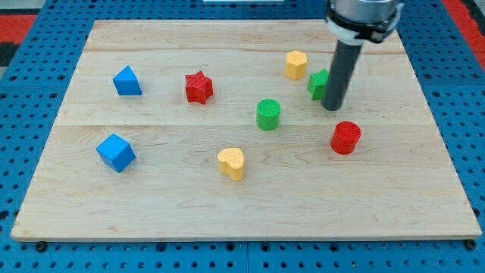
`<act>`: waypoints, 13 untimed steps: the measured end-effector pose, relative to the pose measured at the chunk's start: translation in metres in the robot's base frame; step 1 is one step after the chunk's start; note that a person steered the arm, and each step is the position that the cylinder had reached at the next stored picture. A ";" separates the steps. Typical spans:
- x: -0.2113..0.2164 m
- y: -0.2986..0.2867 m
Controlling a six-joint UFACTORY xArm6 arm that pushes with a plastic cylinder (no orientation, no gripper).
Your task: Slide red circle below the green star
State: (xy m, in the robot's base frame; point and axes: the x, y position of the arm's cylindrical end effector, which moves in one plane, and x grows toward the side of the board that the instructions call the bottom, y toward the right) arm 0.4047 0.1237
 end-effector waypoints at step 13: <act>0.045 0.002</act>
State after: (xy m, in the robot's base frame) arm 0.4494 0.1260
